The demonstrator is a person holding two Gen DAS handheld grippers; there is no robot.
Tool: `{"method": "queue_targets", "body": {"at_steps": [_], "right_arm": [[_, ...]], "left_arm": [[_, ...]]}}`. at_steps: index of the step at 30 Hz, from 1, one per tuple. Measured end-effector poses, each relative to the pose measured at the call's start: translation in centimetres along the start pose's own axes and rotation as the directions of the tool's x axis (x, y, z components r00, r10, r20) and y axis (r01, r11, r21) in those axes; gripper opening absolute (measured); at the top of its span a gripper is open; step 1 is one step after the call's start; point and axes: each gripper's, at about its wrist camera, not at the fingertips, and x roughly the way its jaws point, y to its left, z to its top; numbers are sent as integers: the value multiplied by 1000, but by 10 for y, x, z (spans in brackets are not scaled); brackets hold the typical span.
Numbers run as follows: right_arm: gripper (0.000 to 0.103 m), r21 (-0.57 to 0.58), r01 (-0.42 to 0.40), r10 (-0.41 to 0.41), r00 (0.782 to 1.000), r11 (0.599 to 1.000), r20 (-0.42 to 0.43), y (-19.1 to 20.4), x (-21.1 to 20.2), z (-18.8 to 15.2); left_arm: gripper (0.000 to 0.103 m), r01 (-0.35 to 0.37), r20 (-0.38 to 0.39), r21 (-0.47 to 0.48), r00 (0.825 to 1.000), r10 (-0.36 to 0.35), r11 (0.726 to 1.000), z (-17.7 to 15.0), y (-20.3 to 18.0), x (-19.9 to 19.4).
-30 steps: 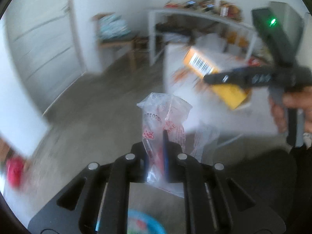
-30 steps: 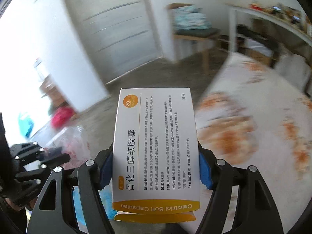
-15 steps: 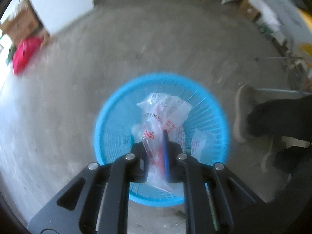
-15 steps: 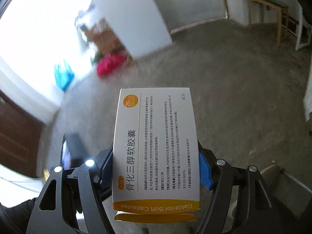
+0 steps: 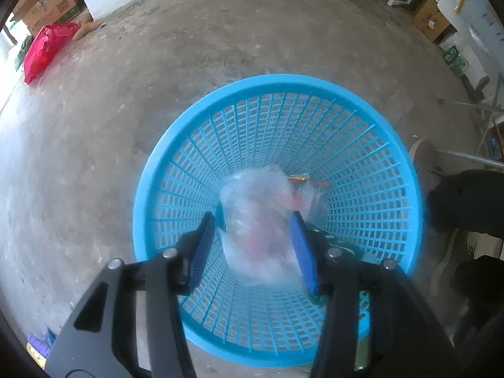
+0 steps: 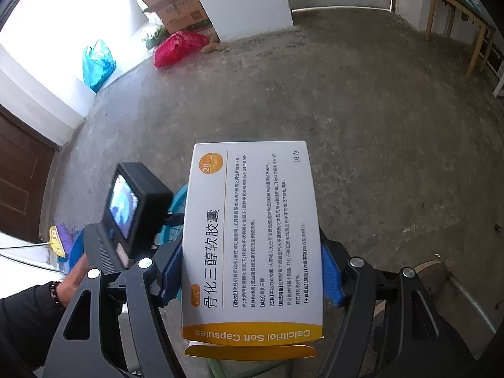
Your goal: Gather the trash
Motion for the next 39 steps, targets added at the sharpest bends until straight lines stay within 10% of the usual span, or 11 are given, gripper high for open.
{"method": "queue_targets", "body": {"at_steps": [30,34,39], "right_arm": [[69,-87,27,-53,952,996,-301,23,118,-23],[97,-63,35,-52,956,997,-287,15,128,-17],[97,-22,25,-30,965,999,-262,4,119,-11]], "left_arm": [[53,-60,227,-62,971,72,996,-5,34,-86],[53,-69,250,-72,964,85,995,-2,40,-101],[53,-75,287,-74,953,93,994,5,38,-119]]}}
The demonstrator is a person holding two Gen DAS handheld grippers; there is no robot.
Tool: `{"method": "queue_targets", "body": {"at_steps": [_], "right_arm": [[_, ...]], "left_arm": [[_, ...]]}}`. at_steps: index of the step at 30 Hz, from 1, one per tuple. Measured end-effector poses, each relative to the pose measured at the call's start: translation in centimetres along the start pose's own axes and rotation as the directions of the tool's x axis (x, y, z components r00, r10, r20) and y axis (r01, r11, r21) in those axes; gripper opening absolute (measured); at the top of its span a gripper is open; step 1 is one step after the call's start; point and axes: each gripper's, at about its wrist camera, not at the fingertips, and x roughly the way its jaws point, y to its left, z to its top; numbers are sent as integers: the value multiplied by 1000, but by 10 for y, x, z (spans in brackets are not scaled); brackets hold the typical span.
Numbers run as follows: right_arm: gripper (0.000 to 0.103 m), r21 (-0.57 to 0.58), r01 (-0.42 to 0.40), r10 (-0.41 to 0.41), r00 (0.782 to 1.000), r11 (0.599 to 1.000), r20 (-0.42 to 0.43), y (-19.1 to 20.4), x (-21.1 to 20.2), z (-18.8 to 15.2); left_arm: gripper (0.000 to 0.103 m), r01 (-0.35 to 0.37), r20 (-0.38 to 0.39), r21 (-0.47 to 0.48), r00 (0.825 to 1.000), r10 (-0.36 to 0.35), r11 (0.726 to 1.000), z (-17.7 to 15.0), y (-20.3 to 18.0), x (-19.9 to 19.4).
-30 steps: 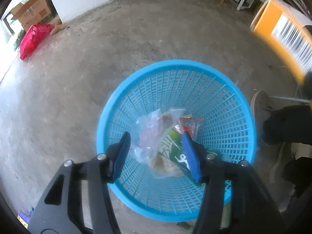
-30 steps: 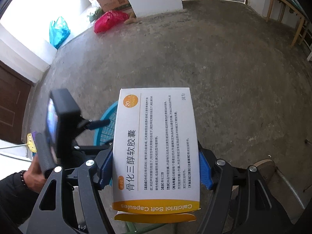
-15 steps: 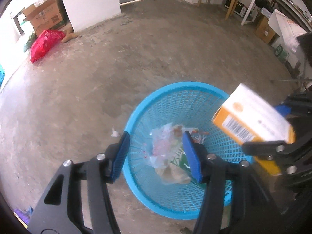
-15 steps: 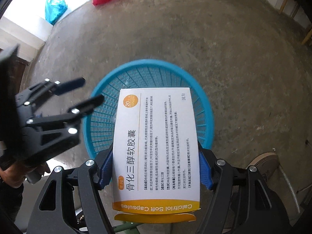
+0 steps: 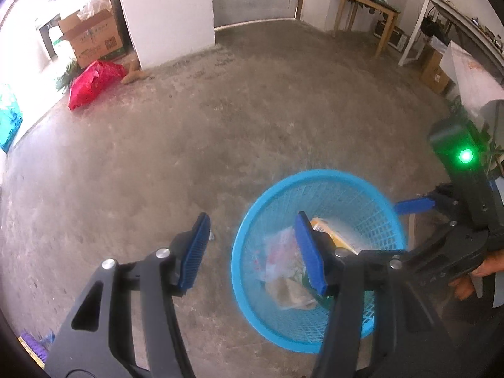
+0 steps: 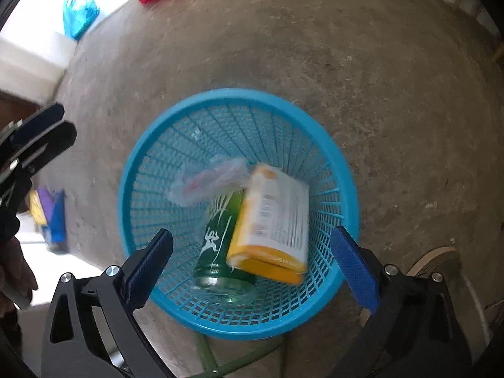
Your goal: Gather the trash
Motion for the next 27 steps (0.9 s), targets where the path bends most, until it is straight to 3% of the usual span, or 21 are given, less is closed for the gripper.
{"method": "queue_targets", "body": {"at_steps": [8,14,18,20,23,25,27], "right_arm": [[97,149,-41,25,994,988,110,-29,-38,-2],[97,218,-165,96,950,962,295,-59,-119,-6],[97,246,-215,79,881,945,467,-108,-215,-25],[97,275,-177,2,845,945,535,-143,-272,-45],[97,339,-117,-128,774,933,620,-201,-356,-92],[97,410,-66,-238,726,910,645,-242,-402,-131],[97,482,-29,-330,693,876,641,-276,-432,-165]], "left_arm": [[53,41,85,38,995,-44,998,30,-34,-28],[54,91,180,70,978,-102,993,70,-72,-61],[58,131,250,103,956,-153,986,105,-110,-87],[59,167,271,139,942,-199,976,124,-138,-99],[60,217,287,213,918,-273,953,150,-189,-112],[60,256,290,274,897,-333,927,167,-231,-121],[60,290,285,354,872,-398,889,182,-284,-131]]}}
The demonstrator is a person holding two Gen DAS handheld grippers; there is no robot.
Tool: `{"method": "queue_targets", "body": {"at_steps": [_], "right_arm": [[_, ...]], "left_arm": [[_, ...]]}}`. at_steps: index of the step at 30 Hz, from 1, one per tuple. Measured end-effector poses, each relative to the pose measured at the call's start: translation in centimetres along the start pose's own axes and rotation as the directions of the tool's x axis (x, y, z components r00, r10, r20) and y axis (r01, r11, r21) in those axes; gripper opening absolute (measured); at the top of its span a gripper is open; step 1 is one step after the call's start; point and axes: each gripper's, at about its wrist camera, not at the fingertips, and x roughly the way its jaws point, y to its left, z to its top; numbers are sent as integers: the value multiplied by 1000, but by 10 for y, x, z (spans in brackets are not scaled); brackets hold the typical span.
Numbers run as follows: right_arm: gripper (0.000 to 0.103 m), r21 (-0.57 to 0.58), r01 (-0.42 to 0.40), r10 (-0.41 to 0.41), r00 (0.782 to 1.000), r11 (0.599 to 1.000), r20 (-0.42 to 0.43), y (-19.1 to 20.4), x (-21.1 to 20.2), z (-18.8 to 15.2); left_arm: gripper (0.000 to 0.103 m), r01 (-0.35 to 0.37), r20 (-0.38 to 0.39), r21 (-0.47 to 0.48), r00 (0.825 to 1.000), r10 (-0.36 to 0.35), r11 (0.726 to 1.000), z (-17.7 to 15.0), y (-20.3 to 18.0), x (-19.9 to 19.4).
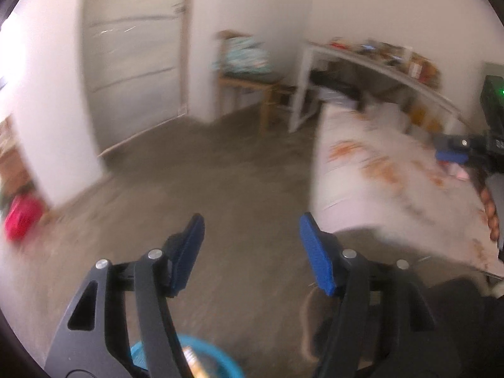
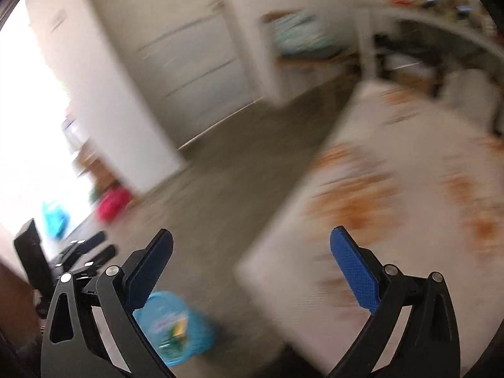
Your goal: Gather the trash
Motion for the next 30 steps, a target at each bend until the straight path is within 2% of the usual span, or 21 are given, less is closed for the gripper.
{"method": "queue_targets", "body": {"at_steps": [2,6,8,10,13,16,18,20,23,27,30], "right_arm": [[97,33,114,-115,993,993,38,-52,-32,7],[97,132,252,-262,963,959,67,-151,-81,5],[97,191,332,-348,936,924,56,-200,-98,-3],[97,247,399,-421,906,883,41,-244,-108,-18],[97,350,482,-514,858,803,0,-306,-118,-44],[97,443,510,-549,834,737,-47,-353,-112,-72],[97,469,494,-525,848,732,-75,-371,-105,-82],[97,454,514,-533,841,728,-96,-382,-104,-87],[97,447,516,-545,835,731,-73,-384,-112,-87],[97,476,537,-584,809,697,-58,-394,-129,-89],[97,483,559,-604,793,674,-74,-400,-133,-91]], "left_arm": [[60,55,6,53,998,-55,997,18,-40,15],[60,195,-4,172,980,-197,966,62,-140,47],[61,241,-14,216,970,-243,946,75,-183,58],[65,282,-29,264,958,-285,922,85,-231,71],[66,338,-82,329,940,-330,882,93,-300,95],[66,386,-151,357,923,-355,851,95,-358,122],[66,409,-173,357,912,-371,840,95,-384,136],[66,418,-195,361,908,-371,834,97,-415,153],[68,435,-231,336,898,-375,835,101,-446,176],[78,437,-272,285,890,-365,853,110,-488,207],[78,445,-313,264,879,-360,856,123,-521,229]]}}
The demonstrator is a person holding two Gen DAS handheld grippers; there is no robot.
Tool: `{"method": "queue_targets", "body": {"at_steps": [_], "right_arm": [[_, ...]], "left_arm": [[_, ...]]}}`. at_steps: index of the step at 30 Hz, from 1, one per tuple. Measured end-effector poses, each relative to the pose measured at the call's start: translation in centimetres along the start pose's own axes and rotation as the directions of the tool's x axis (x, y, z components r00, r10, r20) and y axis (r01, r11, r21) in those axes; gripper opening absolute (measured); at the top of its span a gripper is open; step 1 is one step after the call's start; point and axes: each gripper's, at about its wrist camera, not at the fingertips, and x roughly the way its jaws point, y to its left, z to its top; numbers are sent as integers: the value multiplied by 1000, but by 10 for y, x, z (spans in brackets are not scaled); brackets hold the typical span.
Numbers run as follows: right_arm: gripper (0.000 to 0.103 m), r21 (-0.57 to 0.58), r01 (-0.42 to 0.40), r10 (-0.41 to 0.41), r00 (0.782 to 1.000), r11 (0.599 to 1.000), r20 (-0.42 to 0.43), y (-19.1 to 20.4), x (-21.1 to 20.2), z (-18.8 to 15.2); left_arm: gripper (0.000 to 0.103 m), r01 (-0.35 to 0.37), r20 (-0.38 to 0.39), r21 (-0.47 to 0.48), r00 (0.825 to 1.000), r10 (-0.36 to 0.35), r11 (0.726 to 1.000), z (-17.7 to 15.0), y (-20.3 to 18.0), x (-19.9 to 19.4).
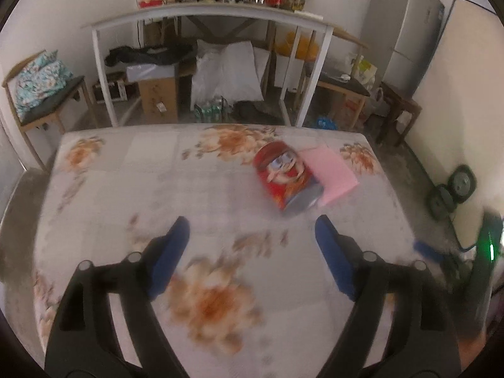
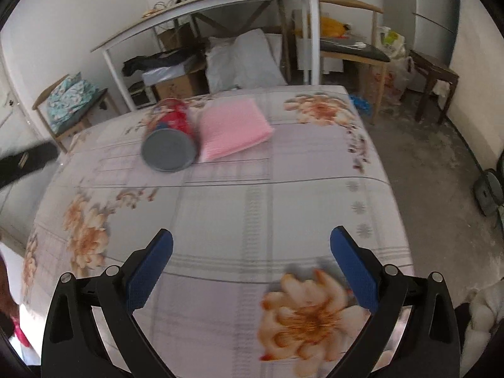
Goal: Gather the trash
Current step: 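Move both tools to the table and close the left tool on the red can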
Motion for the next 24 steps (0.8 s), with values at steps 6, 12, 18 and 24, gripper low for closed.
{"method": "queue_targets", "body": {"at_steps": [6,12,18,24], "right_arm": [[97,50,17,-17,1000,999,-1,-29,1,3],[97,90,14,-14,1000,996,7,-40,0,5],[97,92,4,-4,1000,996,1,-39,3,6],[97,108,-11,10,1000,994,6,-40,4,8]], "left_arm": [[78,3,-80,-28,997,-6,1000,38,-27,61],[78,-50,-144,-37,989,44,998,59,-38,105],[78,-76,-193,-80,979,60,994,65,-36,133],[78,-71,-249,-137,968,35,988,60,-33,158]]}}
